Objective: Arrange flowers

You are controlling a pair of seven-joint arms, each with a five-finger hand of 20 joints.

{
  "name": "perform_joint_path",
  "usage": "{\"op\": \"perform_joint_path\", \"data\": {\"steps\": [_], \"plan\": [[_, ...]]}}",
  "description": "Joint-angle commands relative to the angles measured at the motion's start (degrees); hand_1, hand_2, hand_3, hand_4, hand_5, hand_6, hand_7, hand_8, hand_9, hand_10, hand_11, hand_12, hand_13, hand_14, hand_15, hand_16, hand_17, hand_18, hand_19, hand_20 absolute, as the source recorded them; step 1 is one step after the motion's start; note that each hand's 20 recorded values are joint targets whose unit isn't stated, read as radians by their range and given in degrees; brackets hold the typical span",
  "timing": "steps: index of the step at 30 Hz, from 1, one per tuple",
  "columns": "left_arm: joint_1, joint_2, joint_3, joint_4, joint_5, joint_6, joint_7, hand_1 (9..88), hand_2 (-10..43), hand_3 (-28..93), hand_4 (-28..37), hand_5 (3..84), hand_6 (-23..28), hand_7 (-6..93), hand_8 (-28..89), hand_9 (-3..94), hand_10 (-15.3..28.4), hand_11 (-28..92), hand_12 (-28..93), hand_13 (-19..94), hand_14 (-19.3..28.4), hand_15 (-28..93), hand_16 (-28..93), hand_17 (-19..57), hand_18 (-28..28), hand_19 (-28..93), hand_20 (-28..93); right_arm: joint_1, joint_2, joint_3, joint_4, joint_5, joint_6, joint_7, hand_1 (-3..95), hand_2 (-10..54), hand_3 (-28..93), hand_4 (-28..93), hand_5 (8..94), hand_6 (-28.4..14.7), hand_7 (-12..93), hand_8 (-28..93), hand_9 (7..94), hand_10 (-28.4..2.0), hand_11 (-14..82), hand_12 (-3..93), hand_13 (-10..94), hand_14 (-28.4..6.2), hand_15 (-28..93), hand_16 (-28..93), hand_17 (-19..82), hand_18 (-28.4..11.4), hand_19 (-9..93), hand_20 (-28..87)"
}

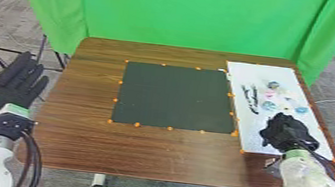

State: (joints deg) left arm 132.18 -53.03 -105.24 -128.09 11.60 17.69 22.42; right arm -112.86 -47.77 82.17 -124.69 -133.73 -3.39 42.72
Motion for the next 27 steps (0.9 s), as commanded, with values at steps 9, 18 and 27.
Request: {"op": "perform_joint_path", "data": {"steps": [9,18,27], "plan": [[2.78,0.03,-2.9,-0.28,-1.54,0.57,1.55,21.4,16.0,67,-28.3,38.8,6.8,12.8,-9,28.2,12.7,18,8,16,9.7,27,-11,-5.1,8.0,25,7,26.48,-6.61,-17.79,3.73,1.76,2.96,-2.99,40.9,-9.5,80,1,80.5,-2.0,47,25,90.3,-10.2,39.4,43.2,87,-8.3,54,36,56,-21.7,93,41],[1.85,0.82,-1.86,0.38,-2.1,0.76,1.34,21.3,16.6,65,-28.3,38.8,6.7,12.2,-9,28.2,12.6,18,7,16,9.8,27,-11,-5.0,8.0,25,7,40.9,-17.62,-30.96,12.46,5.01,-5.78,-5.08,41.4,-9.5,80,0,80.3,-2.1,47,25,89.9,-10.5,39.4,43.3,87,-8.5,54,37,55,-21.7,93,41],[-0.03,2.31,-0.42,0.71,-1.61,1.71,0.23,19.6,17.8,65,-28.3,38.8,6.6,11.5,-8,28.2,12.6,18,7,16,9.9,26,-11,-5.1,8.1,25,7,44.22,-27.77,-36.43,21.94,7.54,-12.28,-3.46,41.9,-9.5,79,0,79.7,-1.9,47,25,89.5,-10.6,39.5,43.4,86,-8.7,54,37,55,-21.8,93,41]]}}
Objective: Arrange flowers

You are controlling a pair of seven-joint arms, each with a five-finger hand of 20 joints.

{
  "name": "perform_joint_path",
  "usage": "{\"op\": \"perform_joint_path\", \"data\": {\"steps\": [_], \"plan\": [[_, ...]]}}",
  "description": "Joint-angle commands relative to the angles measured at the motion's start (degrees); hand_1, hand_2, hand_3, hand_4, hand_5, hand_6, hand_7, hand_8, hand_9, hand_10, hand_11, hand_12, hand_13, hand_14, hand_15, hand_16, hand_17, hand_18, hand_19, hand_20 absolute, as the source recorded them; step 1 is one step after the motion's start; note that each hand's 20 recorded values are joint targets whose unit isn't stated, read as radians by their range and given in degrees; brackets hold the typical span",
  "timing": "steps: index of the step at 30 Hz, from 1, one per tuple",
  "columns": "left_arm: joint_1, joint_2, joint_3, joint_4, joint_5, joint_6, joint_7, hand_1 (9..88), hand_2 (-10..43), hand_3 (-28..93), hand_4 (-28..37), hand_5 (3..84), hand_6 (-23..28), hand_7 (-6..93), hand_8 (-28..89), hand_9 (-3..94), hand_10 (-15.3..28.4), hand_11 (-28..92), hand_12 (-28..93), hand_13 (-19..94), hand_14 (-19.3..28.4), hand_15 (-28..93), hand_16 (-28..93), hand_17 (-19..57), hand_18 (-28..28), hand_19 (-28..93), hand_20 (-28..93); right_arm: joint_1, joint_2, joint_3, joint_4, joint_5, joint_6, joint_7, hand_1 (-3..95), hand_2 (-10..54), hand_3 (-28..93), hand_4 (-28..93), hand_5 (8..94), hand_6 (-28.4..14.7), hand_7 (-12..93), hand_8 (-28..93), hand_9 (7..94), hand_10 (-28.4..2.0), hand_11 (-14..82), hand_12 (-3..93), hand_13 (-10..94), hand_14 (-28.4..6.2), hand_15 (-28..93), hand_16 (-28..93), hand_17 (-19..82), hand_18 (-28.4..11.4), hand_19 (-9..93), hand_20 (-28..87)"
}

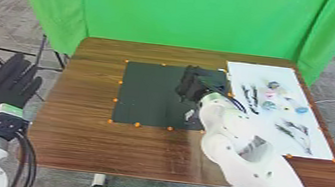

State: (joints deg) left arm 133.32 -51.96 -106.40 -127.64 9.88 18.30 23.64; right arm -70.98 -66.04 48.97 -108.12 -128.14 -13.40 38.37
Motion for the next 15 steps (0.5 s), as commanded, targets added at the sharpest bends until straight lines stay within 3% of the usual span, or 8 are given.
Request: {"op": "perform_joint_path", "data": {"steps": [1,5,10,11,12,15], "plan": [[-1.5,1.7,1.04,0.39,0.17,1.06,-0.97,19.5,17.8,65,-28.3,38.8,6.6,11.5,-8,28.2,12.6,18,7,16,9.9,26,-11,-5.1,8.1,25,7,2.52,-10.32,-3.54,6.41,3.16,-2.92,1.66,42.0,-9.5,79,-1,79.6,-1.9,47,25,89.4,-10.6,39.5,43.4,86,-8.7,54,37,55,-21.9,93,41],[-2.72,2.51,2.31,0.81,0.07,0.98,-0.71,19.7,17.6,66,-28.3,38.8,6.6,11.3,-8,28.2,12.6,18,7,16,9.9,26,-10,-5.1,8.1,25,7,3.68,-12.63,-6.3,10.81,3.81,-4.12,1.79,42.0,-9.5,79,-1,79.4,-1.9,47,25,89.2,-10.6,39.7,43.3,86,-8.7,55,37,54,-21.9,93,41],[-4.03,1.8,3.83,1.46,0.5,0.3,-1.38,19.9,17.3,66,-28.3,38.8,6.6,11.2,-8,28.3,12.6,18,7,16,9.9,26,-10,-5.0,8.1,25,7,3.55,-14.86,-8.31,15.19,2.06,-6.43,-1.02,42.1,-9.5,79,-1,79.1,-1.8,47,25,89.1,-10.6,40.1,43.1,86,-8.7,55,37,54,-21.9,93,41],[-4.63,1.77,4.41,1.51,0.09,0.71,-1.25,20.0,17.2,66,-28.3,38.7,6.6,11.2,-8,28.3,12.6,18,7,16,9.9,26,-10,-5.0,8.1,25,7,3.51,-15.04,-8.52,15.64,1.74,-6.28,-0.86,42.1,-9.5,79,-1,79.1,-1.8,47,25,89.1,-10.6,40.2,43.0,86,-8.8,55,37,54,-21.8,93,41],[-5.34,1.72,4.85,1.91,0.46,0.19,-1.96,20.2,17.1,66,-28.3,38.7,6.6,11.2,-8,28.3,12.6,18,7,16,9.9,26,-10,-5.0,8.1,25,7,3.06,-15.41,-8.38,16.21,2.33,-6.15,0.13,42.1,-9.5,79,-1,79.1,-1.8,48,25,89.1,-10.6,40.3,42.9,86,-8.8,55,37,54,-21.8,93,41],[-5.42,1.93,5.12,1.74,0.83,0.02,-2.16,20.4,17.0,66,-28.3,38.7,6.6,11.2,-8,28.3,12.6,18,7,16,9.9,26,-10,-5.0,8.1,25,7,2.4,-15.89,-8.36,17.1,1.92,-6.77,0.51,42.0,-9.5,79,-1,79.0,-1.7,48,25,88.9,-10.5,40.5,42.9,85,-8.8,55,37,54,-21.8,93,41]]}}
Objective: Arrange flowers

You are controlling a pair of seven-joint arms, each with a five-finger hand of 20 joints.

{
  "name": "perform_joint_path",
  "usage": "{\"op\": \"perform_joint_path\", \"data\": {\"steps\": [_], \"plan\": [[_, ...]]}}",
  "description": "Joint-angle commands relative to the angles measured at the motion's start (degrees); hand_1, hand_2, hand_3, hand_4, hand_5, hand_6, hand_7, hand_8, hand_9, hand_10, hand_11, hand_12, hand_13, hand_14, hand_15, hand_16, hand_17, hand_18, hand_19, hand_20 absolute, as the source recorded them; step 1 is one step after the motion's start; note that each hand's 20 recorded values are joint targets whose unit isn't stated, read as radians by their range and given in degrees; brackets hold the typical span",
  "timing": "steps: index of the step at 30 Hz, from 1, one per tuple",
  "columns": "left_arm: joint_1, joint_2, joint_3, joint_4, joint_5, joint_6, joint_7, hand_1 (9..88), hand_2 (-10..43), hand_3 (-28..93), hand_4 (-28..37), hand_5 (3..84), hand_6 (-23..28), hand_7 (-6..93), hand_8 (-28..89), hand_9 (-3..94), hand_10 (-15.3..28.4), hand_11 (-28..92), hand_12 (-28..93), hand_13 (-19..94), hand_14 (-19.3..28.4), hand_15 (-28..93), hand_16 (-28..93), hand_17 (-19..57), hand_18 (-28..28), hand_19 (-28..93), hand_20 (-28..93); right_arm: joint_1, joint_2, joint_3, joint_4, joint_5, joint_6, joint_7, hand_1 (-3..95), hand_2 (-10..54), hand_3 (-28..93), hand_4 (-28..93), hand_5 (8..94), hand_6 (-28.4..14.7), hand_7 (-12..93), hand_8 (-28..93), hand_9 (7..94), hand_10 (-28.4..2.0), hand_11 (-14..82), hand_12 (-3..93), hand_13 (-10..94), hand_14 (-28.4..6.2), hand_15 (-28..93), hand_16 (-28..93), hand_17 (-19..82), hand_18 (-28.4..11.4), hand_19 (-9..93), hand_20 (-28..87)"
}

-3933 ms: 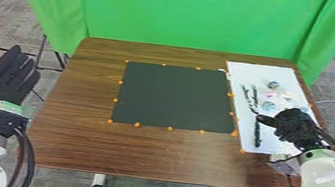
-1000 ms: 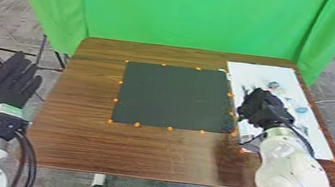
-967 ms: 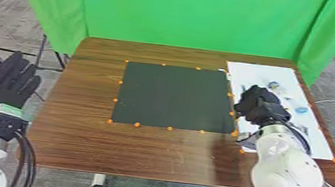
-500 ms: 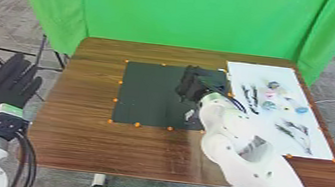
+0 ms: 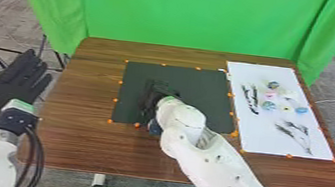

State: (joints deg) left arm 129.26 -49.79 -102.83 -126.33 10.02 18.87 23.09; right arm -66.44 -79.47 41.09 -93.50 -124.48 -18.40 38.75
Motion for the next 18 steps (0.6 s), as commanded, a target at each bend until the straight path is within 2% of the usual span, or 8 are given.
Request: {"op": "perform_joint_path", "data": {"steps": [1,3,4,8,9,12,18], "plan": [[-1.19,-0.22,1.45,0.56,0.63,-0.8,-1.42,20.3,17.0,66,-28.3,38.7,6.5,11.2,-8,28.3,12.6,18,7,16,9.9,26,-10,-5.0,8.1,25,7,-2.26,-2.48,-0.65,2.77,-2.34,-1.8,0.04,41.9,-9.5,79,-1,78.9,-1.6,48,25,88.9,-10.5,40.6,42.9,85,-8.7,55,37,54,-21.8,93,41],[-1.6,-0.26,1.87,0.75,0.53,-0.8,-1.31,20.5,17.0,66,-28.3,38.7,6.6,11.3,-8,28.3,12.6,18,7,16,9.9,26,-10,-5.0,8.1,25,7,-2.43,-2.6,-0.69,3.42,-2.55,-1.13,0.05,41.9,-9.5,79,-1,78.8,-1.6,48,25,88.8,-10.6,40.7,42.9,85,-8.7,55,37,54,-21.8,93,41],[-3.12,-0.39,2.72,1.42,0.71,-0.74,-2.12,20.6,16.9,66,-28.3,38.7,6.5,11.3,-8,28.3,12.6,18,7,16,9.9,26,-10,-5.0,8.1,25,7,-2.91,-2.59,-0.33,3.6,-3.26,-0.7,-0.03,41.8,-9.5,79,-2,78.6,-1.5,48,25,88.7,-10.6,40.9,42.7,85,-8.7,55,36,54,-21.8,93,41],[-4.52,-0.6,3.72,2.12,0.87,-1.08,-3.34,20.2,16.7,67,-28.3,38.7,6.5,11.2,-8,28.3,12.6,18,7,16,9.9,26,-10,-5.0,8.1,25,7,-2.75,-1.88,-0.82,4.43,-4.78,2.36,-0.32,42.0,-9.5,79,-2,78.1,-1.2,49,24,88.4,-10.5,41.4,42.5,85,-8.6,56,37,54,-21.8,93,41],[-4.51,-0.56,3.78,2.11,0.86,-1.06,-3.3,20.0,16.6,67,-28.3,38.7,6.5,11.2,-8,28.3,12.6,18,7,16,9.9,26,-10,-5.0,8.1,25,7,-2.72,-1.85,-0.91,4.55,-4.87,2.77,-0.25,42.0,-9.5,79,-3,77.8,-1.0,49,24,88.4,-10.4,41.6,42.5,85,-8.6,56,37,54,-21.7,93,41],[-5.58,-0.7,4.41,2.53,1.22,-1.42,-4.33,20.5,16.2,67,-28.3,38.7,6.5,11.3,-8,28.3,12.6,18,7,16,9.9,26,-10,-5.1,8.2,25,7,-2.74,-1.84,-0.93,5.15,-5.43,4.36,0.05,41.8,-9.5,79,-3,77.5,-0.8,50,24,88.2,-10.3,41.9,42.5,85,-8.7,56,37,54,-21.6,93,41],[-5.54,-0.79,4.23,2.45,1.86,-1.66,-5.31,20.7,15.9,68,-28.3,38.6,6.4,11.4,-8,28.3,12.6,18,7,16,9.8,26,-10,-5.1,8.1,25,7,-3.93,-2.12,0.13,5.21,-4.79,5.87,0.37,41.8,-9.5,79,-4,77.0,-0.8,50,23,87.8,-10.4,42.5,42.3,85,-8.5,56,37,54,-21.5,93,42]]}}
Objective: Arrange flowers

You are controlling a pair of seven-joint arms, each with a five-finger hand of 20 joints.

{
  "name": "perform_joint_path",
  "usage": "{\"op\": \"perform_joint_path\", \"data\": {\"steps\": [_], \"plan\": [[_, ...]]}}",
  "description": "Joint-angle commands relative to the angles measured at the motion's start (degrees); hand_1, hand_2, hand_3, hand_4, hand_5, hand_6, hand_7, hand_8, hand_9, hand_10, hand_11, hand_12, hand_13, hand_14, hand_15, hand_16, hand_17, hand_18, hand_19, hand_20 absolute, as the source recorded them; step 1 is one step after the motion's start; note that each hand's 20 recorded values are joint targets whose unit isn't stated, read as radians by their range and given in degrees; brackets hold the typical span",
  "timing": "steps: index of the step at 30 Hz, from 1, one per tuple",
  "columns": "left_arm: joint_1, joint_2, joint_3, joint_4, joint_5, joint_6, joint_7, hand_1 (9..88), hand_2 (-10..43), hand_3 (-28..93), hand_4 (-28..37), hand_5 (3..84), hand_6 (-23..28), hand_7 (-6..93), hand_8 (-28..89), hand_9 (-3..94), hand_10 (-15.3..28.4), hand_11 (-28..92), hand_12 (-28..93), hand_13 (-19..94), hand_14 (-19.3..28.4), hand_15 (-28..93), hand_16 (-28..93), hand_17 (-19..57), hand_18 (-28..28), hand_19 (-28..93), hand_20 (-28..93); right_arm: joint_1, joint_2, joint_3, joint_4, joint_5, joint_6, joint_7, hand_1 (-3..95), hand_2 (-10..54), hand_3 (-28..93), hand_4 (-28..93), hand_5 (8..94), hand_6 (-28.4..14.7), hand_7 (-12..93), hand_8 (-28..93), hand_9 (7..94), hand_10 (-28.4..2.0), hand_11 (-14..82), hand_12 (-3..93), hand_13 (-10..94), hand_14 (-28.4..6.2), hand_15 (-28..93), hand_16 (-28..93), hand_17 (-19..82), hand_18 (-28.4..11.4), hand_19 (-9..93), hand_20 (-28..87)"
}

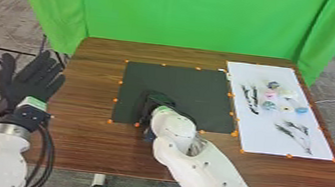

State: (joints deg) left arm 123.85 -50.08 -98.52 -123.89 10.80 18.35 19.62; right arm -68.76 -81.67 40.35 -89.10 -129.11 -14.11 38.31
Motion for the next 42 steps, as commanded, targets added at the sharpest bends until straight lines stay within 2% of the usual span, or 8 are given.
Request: {"op": "perform_joint_path", "data": {"steps": [1,12,16,27,32,36,37,42], "plan": [[-0.11,-0.61,-0.11,0.0,1.03,-1.07,-1.84,20.7,15.8,68,-28.3,38.6,6.4,11.4,-8,28.3,12.6,18,7,16,9.8,26,-10,-5.1,8.2,25,7,-1.62,0.31,0.59,0.79,-0.73,1.95,0.56,41.7,-9.5,79,-4,76.8,-0.9,51,23,87.7,-10.5,42.7,42.4,85,-8.6,57,37,54,-21.6,93,42],[1.28,-0.89,-1.02,-0.55,0.93,-0.75,-0.94,22.0,14.7,70,-28.3,38.8,6.6,12.3,-8,28.5,12.5,18,8,16,9.9,26,-10,-5.1,8.1,25,7,-1.42,0.62,-0.1,-0.46,-0.71,-0.41,0.38,33.9,-9.5,74,-16,73.9,-1.9,50,19,83.6,-12.5,46.3,36.2,79,-10.5,60,36,49,-22.4,93,41],[1.29,-0.73,-0.93,-0.6,-0.43,-0.59,-0.06,22.2,14.6,70,-28.3,38.9,6.5,12.6,-8,28.6,12.6,18,8,16,9.9,26,-10,-5.1,8.1,25,7,-0.79,1.24,-1.43,-0.34,-2.9,3.61,0.67,29.3,-9.5,74,-19,74.5,-2.7,53,-10,83.3,-13.0,45.5,35.4,79,-10.9,60,35,48,-22.7,93,40],[3.68,-1.08,-2.73,-1.35,-0.73,-1.22,1.33,22.4,14.7,70,-28.3,39.1,6.6,13.3,-9,28.7,12.7,18,8,16,10.0,27,-10,-5.1,8.1,25,7,1.23,3.38,-1.25,-4.12,-2.17,-1.23,3.26,26.3,-9.5,70,-22,74.6,-3.3,47,-11,82.1,-13.8,42.9,34.3,77,-12.2,59,33,47,-23.7,93,39],[5.21,-1.76,-3.67,-1.87,-0.68,-0.36,1.76,22.2,14.9,69,-28.3,39.1,6.7,13.4,-9,28.6,12.7,18,8,16,10.1,27,-10,-5.1,8.1,25,7,0.75,4.01,2.0,-8.8,1.31,-10.02,4.17,25.3,-9.5,68,-21,73.5,-4.4,41,-10,80.5,-14.9,40.4,33.5,75,-13.5,58,32,46,-24.3,93,38],[5.19,-2.15,-3.26,-1.83,-1.12,-1.13,2.7,21.3,17.1,66,-28.3,39.3,6.8,13.5,-9,28.7,12.7,18,8,16,10.1,27,-11,-5.1,8.1,25,7,-1.71,7.79,4.8,-15.02,0.21,-7.27,3.35,23.4,-9.5,66,-20,73.1,-6.3,27,-8,78.3,-16.6,34.2,30.2,72,-14.4,57,31,44,-25.1,93,37],[5.67,-2.55,-4.02,-2.1,-0.67,-1.31,1.95,21.2,17.3,65,-28.3,39.3,6.8,13.5,-9,28.7,12.7,18,8,16,10.1,27,-11,-5.1,8.1,25,7,-2.69,8.8,6.1,-16.67,0.44,-6.0,3.33,23.0,-9.5,66,-20,72.4,-6.8,23,-8,77.2,-17.0,32.1,28.8,71,-14.8,57,31,43,-25.3,93,37],[7.47,-2.86,-6.08,-2.84,-0.93,-0.95,2.97,20.3,17.2,66,-28.3,39.2,6.8,13.4,-9,28.7,12.8,18,8,16,10.1,27,-11,-5.2,8.2,25,7,-7.35,15.7,13.83,-25.09,0.65,0.72,3.7,22.2,-9.5,65,-19,69.4,-8.5,16,-8,75.1,-18.3,27.4,26.0,69,-15.4,57,31,42,-26.0,93,36]]}}
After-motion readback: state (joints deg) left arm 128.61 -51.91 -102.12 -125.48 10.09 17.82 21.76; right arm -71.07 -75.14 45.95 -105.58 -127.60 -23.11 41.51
